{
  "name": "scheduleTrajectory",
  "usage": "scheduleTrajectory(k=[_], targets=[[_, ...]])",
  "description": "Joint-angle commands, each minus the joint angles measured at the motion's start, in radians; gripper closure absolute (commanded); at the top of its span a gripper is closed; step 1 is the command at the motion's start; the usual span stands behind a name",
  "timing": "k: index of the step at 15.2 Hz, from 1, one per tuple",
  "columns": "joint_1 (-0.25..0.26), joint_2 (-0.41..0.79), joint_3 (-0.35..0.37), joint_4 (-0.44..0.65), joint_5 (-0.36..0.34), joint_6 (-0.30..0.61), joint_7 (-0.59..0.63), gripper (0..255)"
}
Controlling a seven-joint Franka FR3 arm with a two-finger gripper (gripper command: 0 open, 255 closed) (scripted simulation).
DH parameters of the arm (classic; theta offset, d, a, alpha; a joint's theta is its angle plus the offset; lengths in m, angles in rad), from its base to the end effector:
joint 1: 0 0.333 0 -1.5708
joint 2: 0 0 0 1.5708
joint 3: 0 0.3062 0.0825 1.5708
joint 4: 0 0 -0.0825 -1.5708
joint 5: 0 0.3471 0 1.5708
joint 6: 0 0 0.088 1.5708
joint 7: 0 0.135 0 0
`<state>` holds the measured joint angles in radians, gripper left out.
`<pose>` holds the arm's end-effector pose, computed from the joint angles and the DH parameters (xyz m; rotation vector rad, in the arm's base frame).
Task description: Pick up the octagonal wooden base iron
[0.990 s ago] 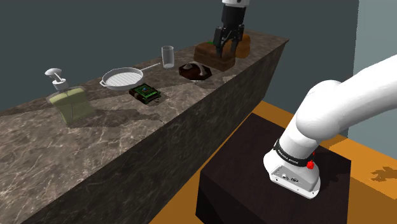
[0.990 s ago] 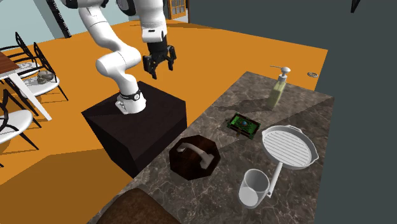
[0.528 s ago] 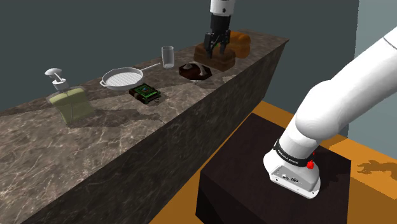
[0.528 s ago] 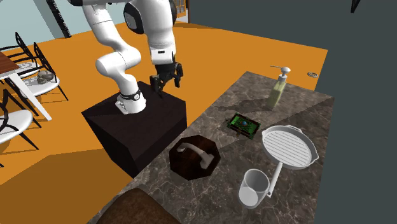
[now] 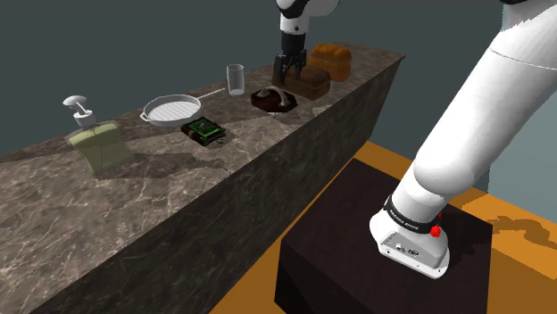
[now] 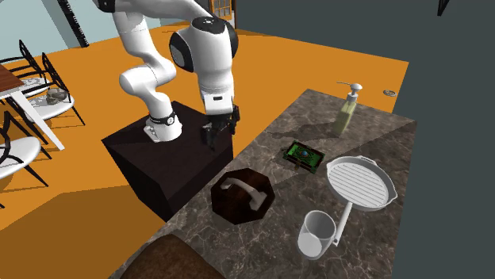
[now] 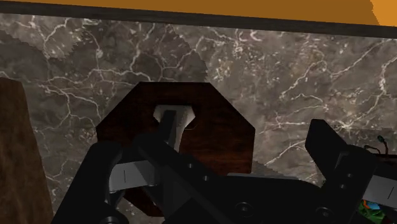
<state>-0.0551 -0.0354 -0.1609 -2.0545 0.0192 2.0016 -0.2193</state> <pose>0.4943 -0.1073 0.4291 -3.1151 0.0074 0.0196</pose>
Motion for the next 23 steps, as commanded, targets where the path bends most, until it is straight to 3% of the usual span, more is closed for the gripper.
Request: scheduleTrajectory(k=[1, 9, 19, 20, 23], targets=[[-0.008, 0.088, -0.01, 0.074, 0.012, 0.011, -0.036, 0], [-0.052, 0.413, -0.015, 0.395, 0.062, 0.007, -0.14, 0], [-0.057, 0.464, -0.01, 0.361, 0.072, 0.09, -0.15, 0], [-0.057, 0.464, -0.01, 0.363, 0.072, 0.089, -0.15, 255], [-0.057, 0.464, -0.01, 0.363, 0.072, 0.089, -0.15, 255]])
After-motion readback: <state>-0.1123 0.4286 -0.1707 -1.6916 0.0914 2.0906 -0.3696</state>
